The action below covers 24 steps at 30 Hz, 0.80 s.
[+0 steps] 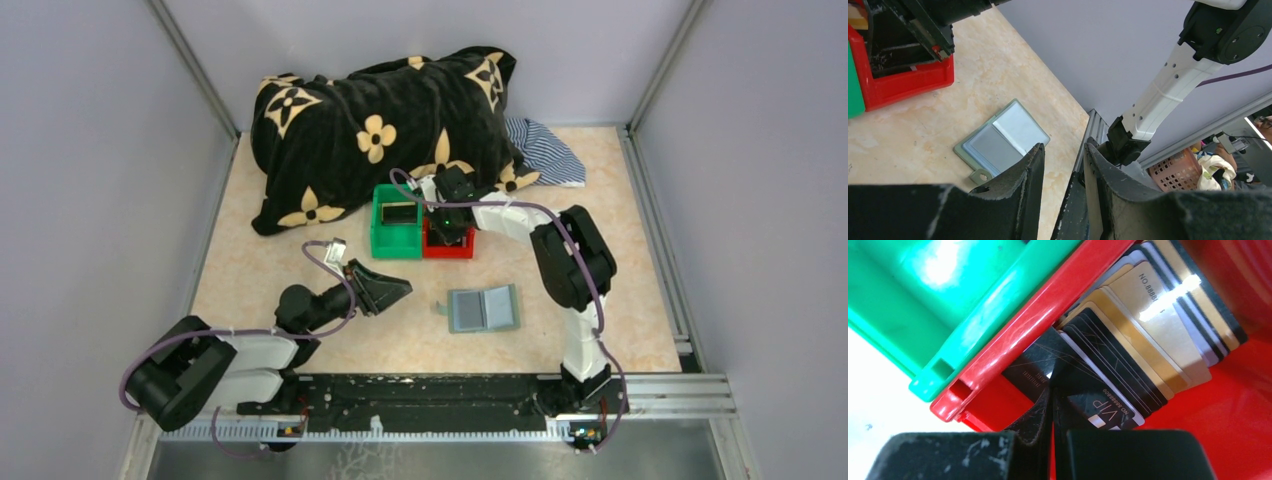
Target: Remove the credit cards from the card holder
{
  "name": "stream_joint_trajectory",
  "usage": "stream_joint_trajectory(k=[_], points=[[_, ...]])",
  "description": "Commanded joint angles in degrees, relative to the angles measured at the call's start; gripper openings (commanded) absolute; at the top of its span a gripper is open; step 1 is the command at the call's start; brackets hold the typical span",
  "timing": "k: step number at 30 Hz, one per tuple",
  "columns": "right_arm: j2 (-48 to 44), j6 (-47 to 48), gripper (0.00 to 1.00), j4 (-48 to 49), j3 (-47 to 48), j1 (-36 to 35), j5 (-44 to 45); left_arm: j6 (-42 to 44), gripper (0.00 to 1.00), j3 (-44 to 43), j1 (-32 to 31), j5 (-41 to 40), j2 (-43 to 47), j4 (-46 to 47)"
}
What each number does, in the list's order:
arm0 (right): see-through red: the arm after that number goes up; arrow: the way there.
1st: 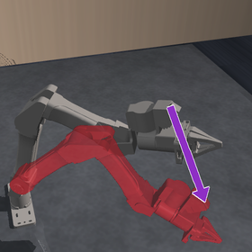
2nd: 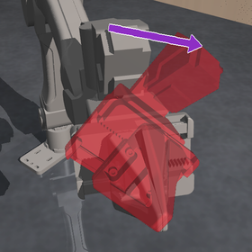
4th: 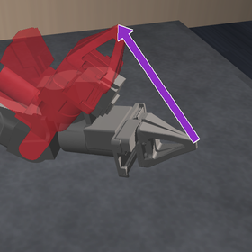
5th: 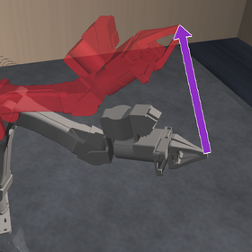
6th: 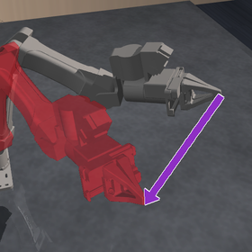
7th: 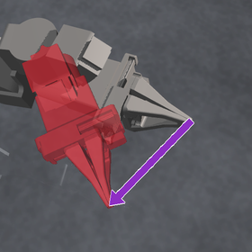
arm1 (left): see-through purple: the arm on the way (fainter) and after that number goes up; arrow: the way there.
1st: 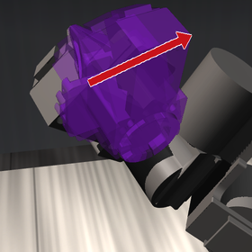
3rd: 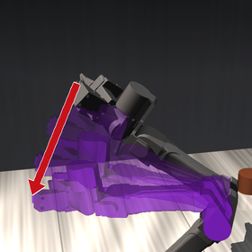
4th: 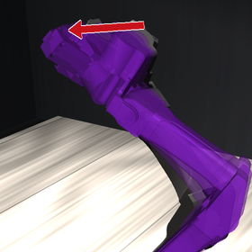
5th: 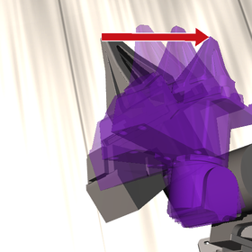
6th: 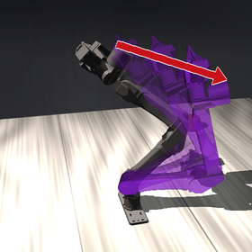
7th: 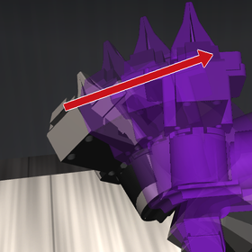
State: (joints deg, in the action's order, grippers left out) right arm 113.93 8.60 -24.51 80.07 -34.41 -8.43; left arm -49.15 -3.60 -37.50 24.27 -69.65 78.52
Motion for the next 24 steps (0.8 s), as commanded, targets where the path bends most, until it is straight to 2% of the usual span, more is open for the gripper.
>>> stream_joint_trajectory(k=[1,6,13,19,24], points=[[3.3,-2.9,0.00,2.0,1.8,-0.1,10.6,1.4,0.41,0.0,0.4,-0.3,0.6,-1.5],[6.0,-4.9,0.00,3.0,4.9,0.3,16.3,1.2,0.41,0.2,0.5,0.1,0.8,-1.1],[8.4,-5.9,0.00,4.1,7.4,1.1,16.2,1.8,0.41,0.8,0.8,-0.2,3.0,-3.1],[-1.9,-8.1,0.00,14.2,-1.0,1.1,14.0,3.7,0.41,-0.1,0.9,-0.1,4.7,-6.6],[-12.8,-9.4,0.00,17.2,-6.1,1.1,16.1,4.3,0.41,-1.6,0.9,0.6,4.3,-7.8]])
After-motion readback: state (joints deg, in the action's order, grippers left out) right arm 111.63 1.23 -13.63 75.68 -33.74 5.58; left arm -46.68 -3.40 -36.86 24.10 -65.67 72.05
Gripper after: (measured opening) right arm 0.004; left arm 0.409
